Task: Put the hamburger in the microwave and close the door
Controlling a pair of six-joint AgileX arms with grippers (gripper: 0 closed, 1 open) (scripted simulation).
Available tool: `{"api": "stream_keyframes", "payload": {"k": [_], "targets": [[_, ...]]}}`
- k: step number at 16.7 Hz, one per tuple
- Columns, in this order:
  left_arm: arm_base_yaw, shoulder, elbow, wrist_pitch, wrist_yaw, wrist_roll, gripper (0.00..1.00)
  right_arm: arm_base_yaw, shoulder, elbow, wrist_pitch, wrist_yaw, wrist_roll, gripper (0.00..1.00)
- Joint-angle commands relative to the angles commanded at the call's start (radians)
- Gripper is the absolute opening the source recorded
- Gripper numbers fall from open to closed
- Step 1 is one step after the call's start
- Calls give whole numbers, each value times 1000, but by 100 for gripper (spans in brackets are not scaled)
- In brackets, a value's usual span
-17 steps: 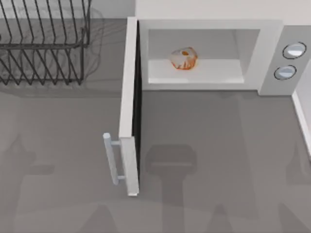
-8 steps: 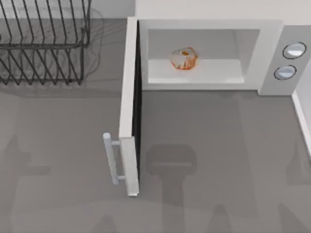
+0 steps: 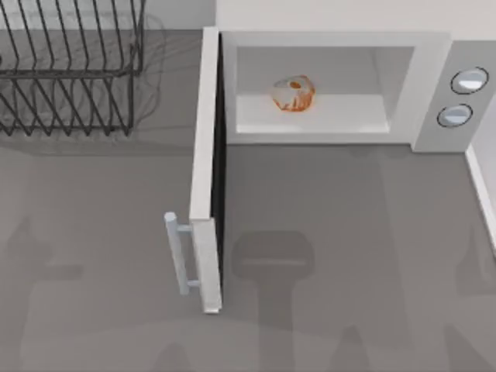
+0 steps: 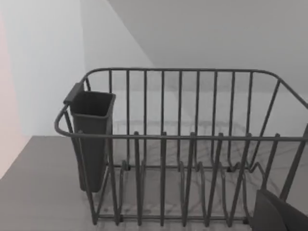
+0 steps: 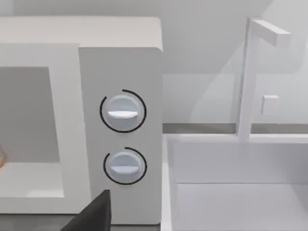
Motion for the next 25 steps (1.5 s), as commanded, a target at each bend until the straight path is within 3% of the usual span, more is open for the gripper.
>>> {"api": "stream_keyframes", "payload": {"k": [9,16,20,25], "targets": [[-244,-33,56,-62,-245,-1,0,0,0,0,0,0,0,100],[-270,-18,67,-81,-265,-6,0,0,0,0,0,0,0,100],[-398,123,183,-178,-354,-87,0,0,0,0,0,0,0,100],[-586,500,366,-274,-480,-239,0,0,0,0,0,0,0,100]]}}
